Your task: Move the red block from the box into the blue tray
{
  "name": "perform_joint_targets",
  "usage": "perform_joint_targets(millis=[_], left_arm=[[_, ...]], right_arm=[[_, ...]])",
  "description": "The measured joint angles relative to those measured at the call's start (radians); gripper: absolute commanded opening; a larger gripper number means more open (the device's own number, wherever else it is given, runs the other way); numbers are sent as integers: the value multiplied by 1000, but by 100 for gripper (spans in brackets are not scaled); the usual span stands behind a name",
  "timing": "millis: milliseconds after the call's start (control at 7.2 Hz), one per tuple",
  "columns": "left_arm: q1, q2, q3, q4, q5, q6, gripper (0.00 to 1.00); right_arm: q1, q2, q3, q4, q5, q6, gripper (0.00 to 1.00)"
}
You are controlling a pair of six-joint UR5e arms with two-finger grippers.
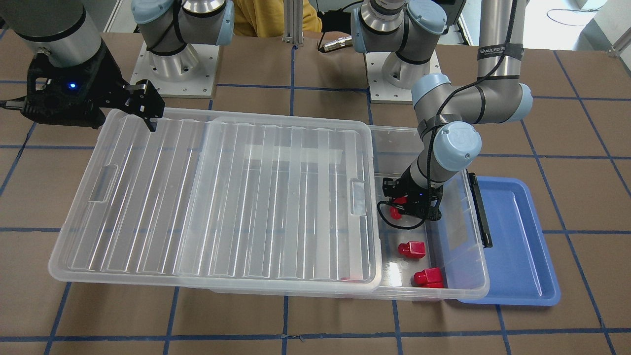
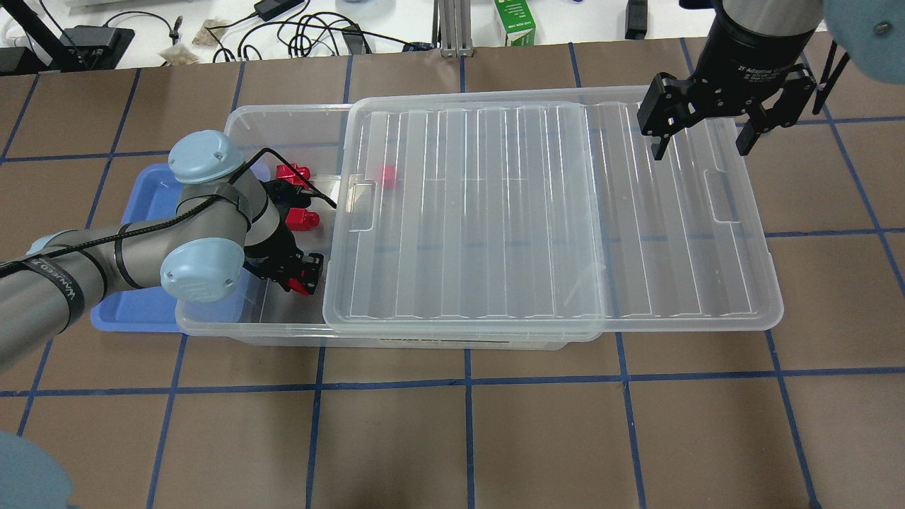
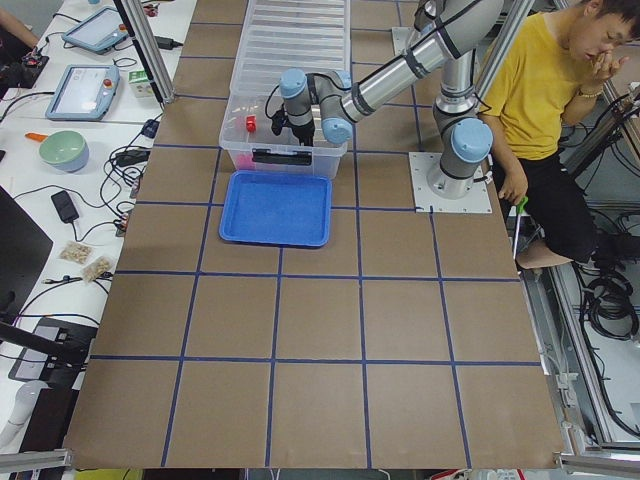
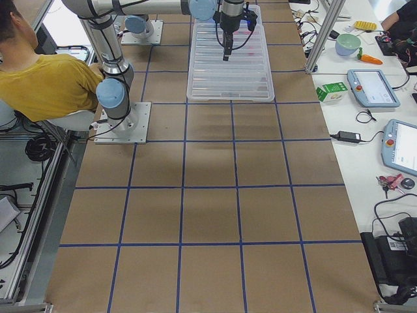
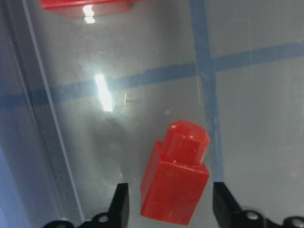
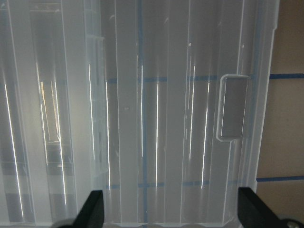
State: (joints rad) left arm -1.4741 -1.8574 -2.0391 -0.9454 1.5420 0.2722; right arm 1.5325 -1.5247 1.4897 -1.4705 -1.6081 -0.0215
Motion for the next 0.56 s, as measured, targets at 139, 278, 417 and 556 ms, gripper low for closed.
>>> perform_joint_targets(millis=[139,278,417,556], left_arm=[[0,11,4,12,1,3,0],[0,21,13,15,3,4,0],[-1,34,26,5,5,3,0],[-1,57,44,-28,6,2,0]], right_arm=[[0,0,0,-1,0,0,100],[0,0,0,-2,0,0,100],[0,0,0,-3,0,0,100],[0,0,0,-3,0,0,100]])
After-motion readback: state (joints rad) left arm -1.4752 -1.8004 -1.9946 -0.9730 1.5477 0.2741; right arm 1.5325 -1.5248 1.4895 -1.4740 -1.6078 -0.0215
